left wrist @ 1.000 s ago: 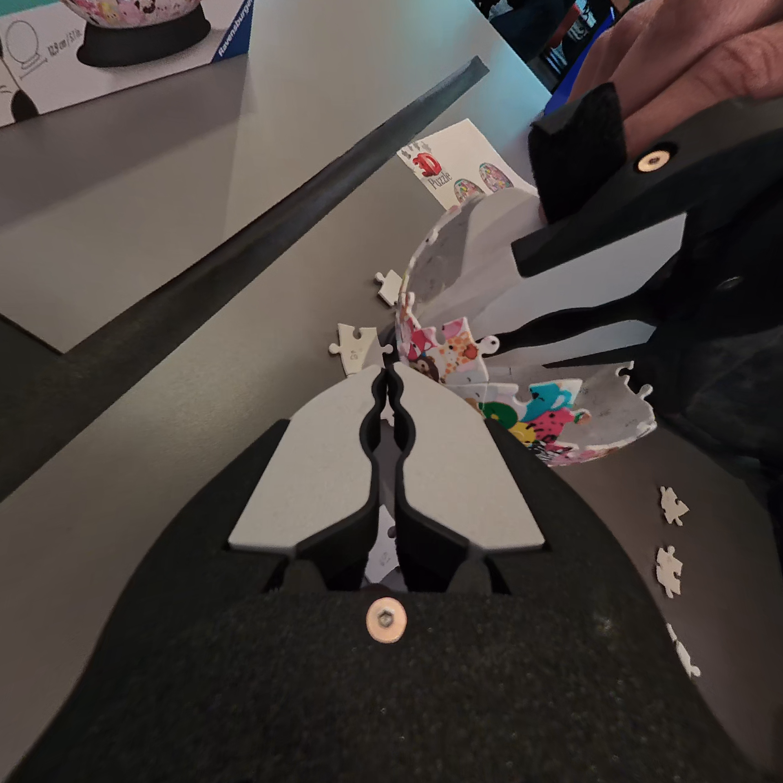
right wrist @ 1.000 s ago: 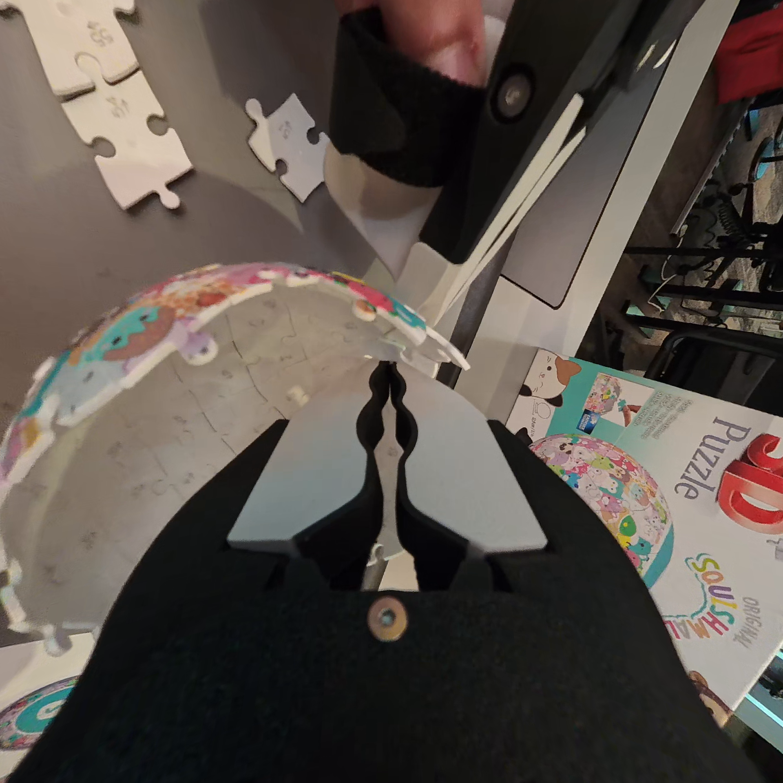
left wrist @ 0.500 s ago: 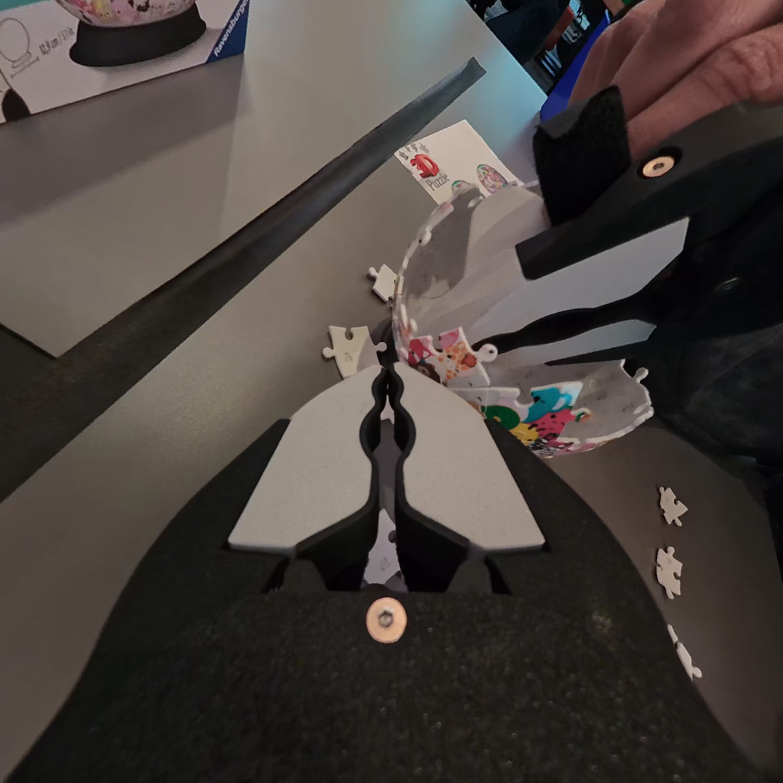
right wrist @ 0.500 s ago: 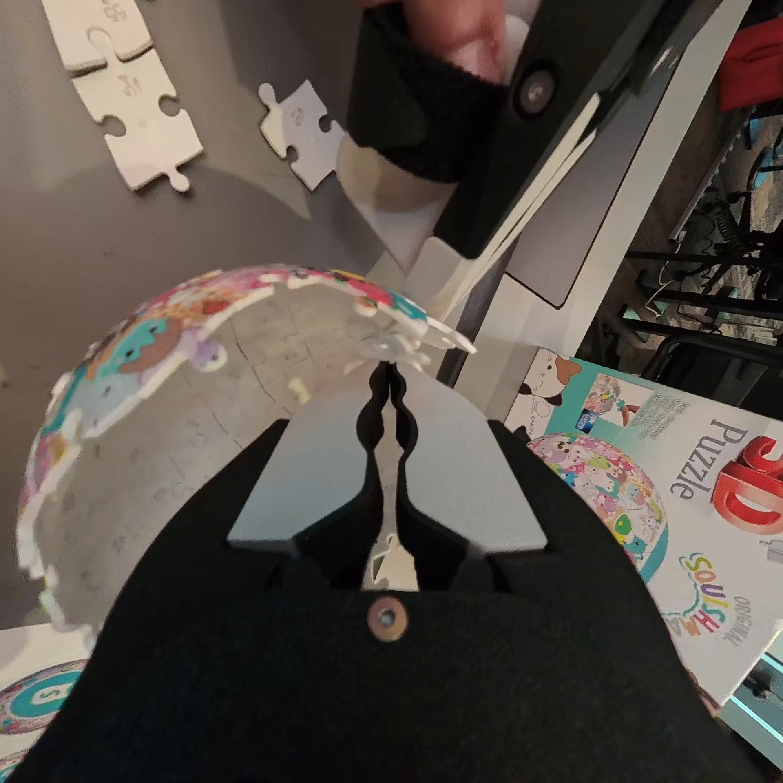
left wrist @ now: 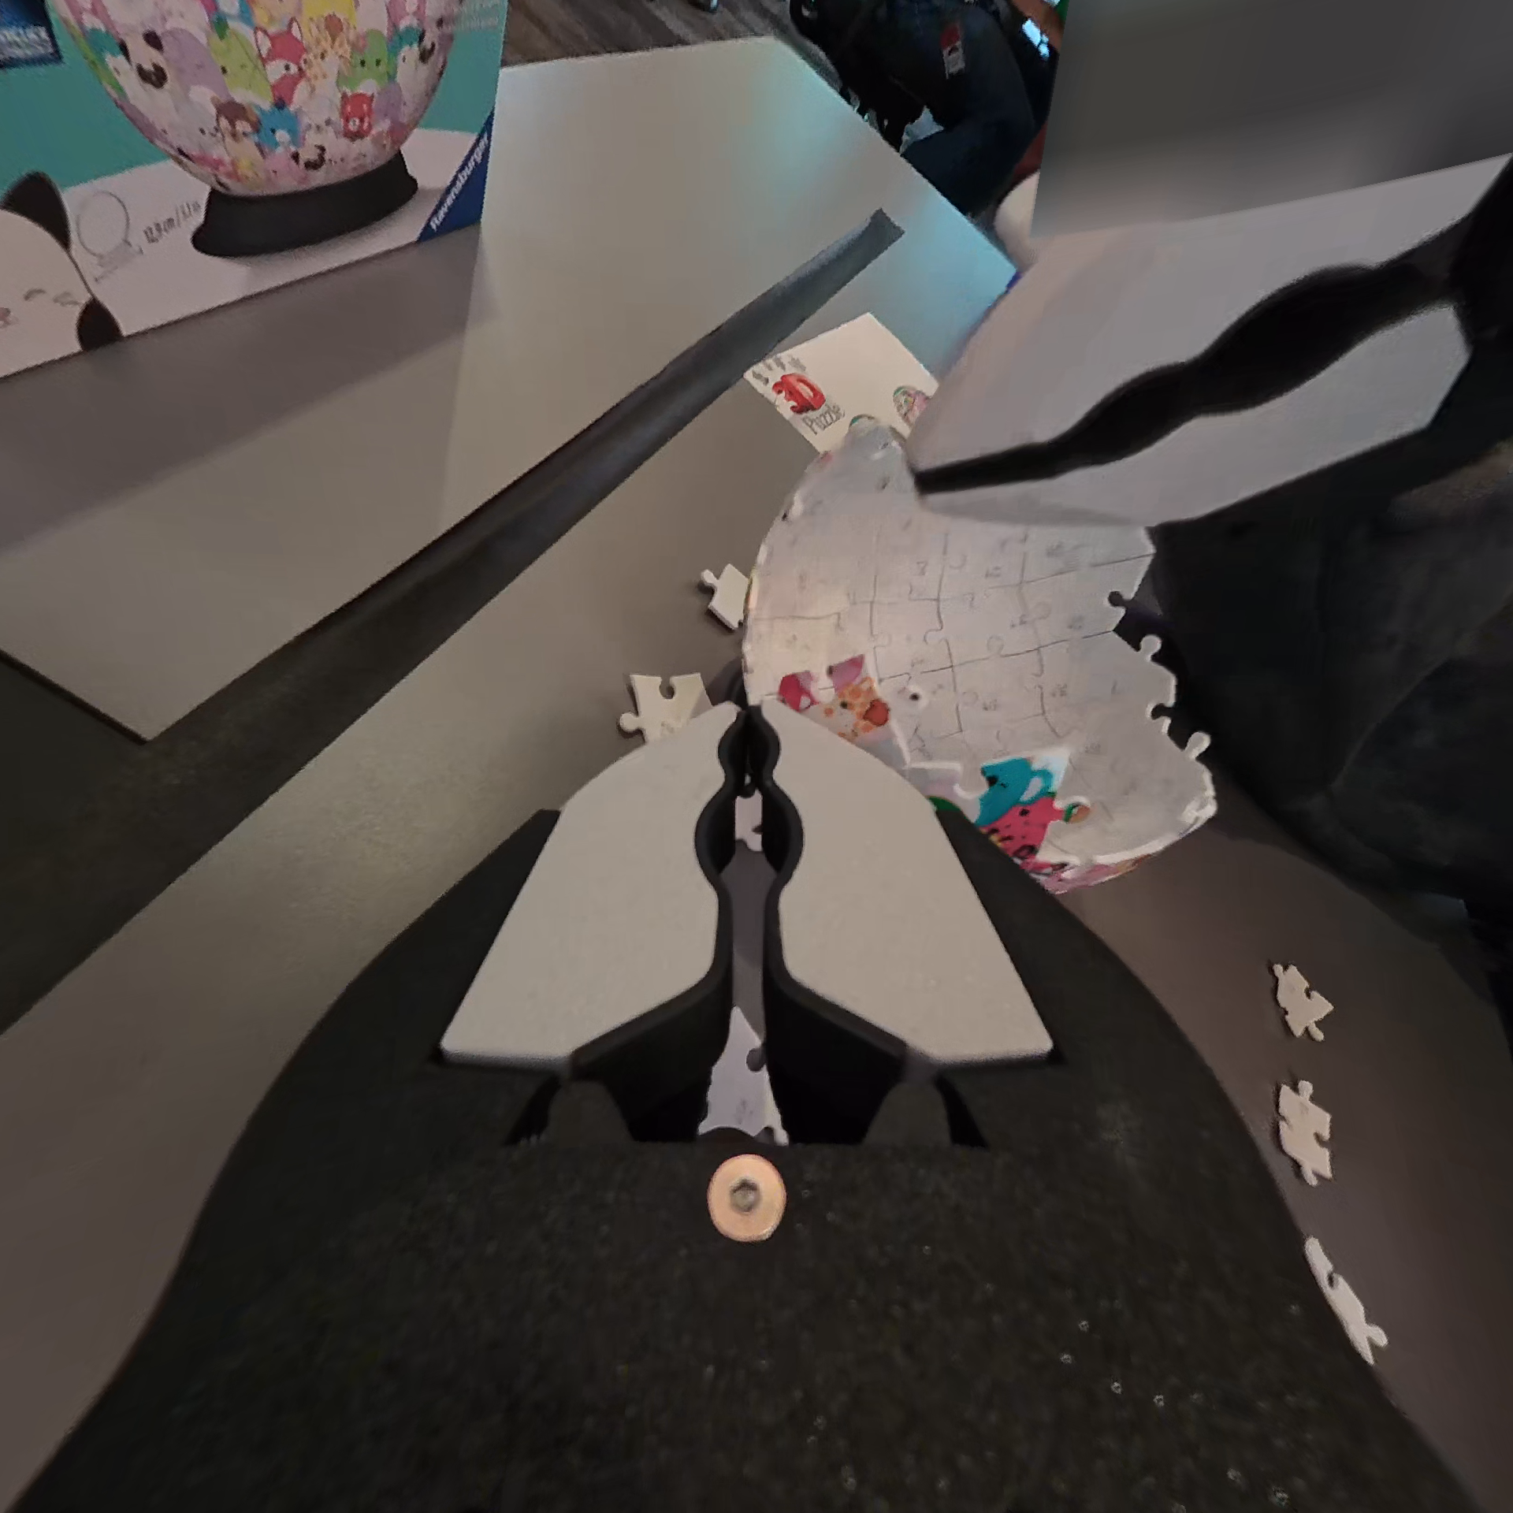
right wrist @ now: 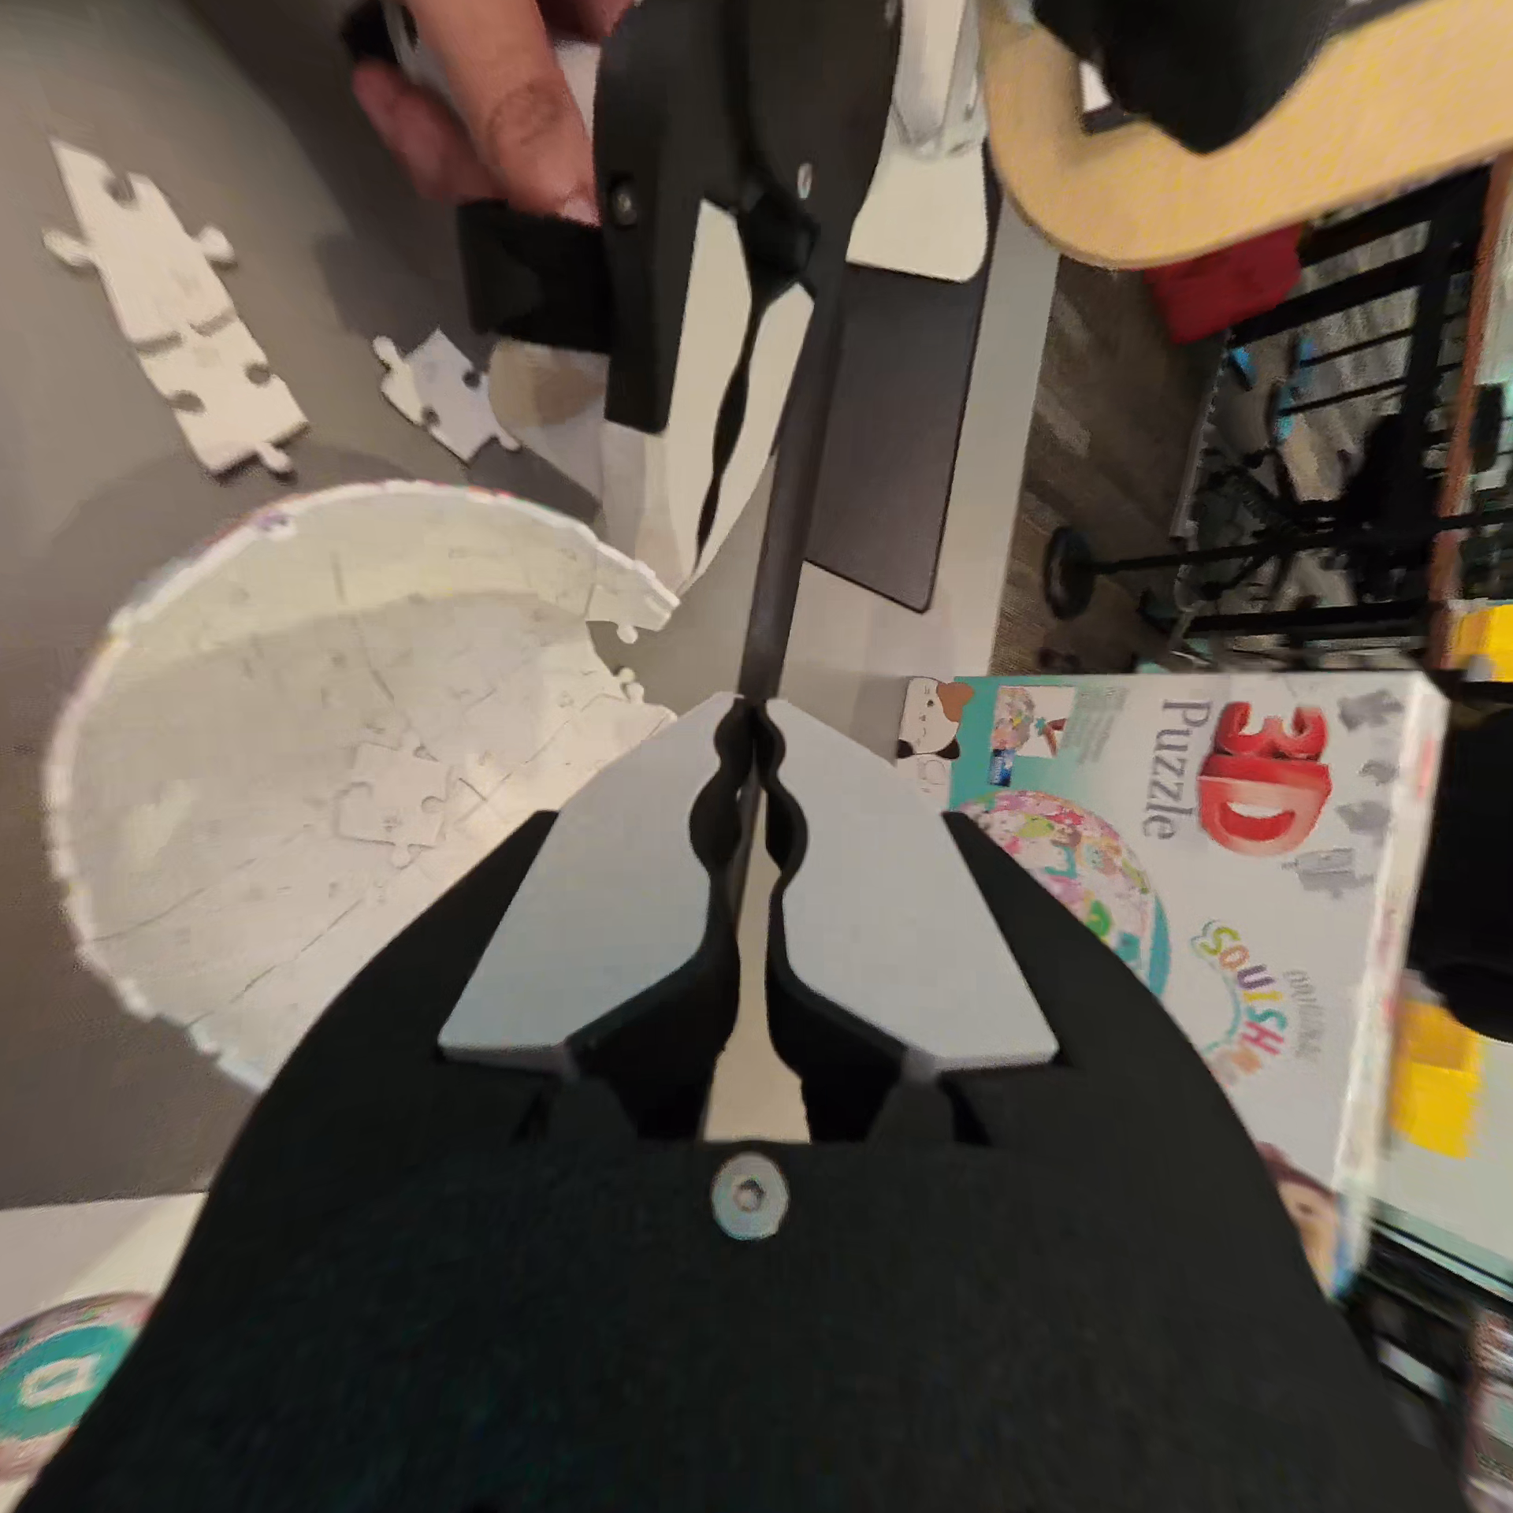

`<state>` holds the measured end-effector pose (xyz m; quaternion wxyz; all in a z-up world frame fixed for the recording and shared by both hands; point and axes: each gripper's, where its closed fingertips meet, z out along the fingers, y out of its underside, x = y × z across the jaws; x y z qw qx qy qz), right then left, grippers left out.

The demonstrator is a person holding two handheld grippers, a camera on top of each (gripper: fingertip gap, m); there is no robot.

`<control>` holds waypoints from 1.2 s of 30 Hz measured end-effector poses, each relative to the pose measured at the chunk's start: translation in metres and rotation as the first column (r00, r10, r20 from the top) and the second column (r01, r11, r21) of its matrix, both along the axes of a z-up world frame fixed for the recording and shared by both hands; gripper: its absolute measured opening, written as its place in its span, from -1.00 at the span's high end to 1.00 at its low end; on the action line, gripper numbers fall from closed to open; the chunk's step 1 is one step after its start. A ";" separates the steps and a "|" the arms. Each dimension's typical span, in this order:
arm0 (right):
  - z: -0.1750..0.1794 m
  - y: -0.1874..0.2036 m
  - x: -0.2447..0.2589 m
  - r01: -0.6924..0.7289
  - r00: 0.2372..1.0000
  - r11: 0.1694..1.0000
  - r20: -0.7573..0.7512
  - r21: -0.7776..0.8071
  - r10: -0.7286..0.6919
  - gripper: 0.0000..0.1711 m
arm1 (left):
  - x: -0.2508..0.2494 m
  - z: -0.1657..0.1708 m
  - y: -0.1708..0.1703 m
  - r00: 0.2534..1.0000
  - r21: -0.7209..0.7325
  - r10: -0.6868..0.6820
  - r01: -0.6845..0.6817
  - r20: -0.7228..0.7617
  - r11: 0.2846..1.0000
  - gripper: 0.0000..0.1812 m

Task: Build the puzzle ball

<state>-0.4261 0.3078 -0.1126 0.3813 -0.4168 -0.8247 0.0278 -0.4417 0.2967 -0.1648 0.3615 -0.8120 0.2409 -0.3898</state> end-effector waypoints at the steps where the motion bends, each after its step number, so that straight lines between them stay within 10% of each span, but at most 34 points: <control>1: 0.001 -0.003 0.003 -0.001 1.000 0.998 -0.004 -0.059 0.001 0.96 | -0.001 0.002 0.000 1.000 0.004 0.002 -0.002 0.006 1.000 1.00; 12: -0.042 -0.021 -0.004 -0.127 0.952 0.992 0.278 -0.020 0.128 1.00 | 0.000 0.001 -0.001 1.000 0.013 -0.005 0.005 0.004 1.000 1.00; 36: -0.066 -0.033 -0.015 -0.179 0.917 0.981 0.347 -0.080 0.196 0.99 | -0.002 -0.009 -0.002 0.999 -0.017 -0.006 0.006 -0.037 1.000 1.00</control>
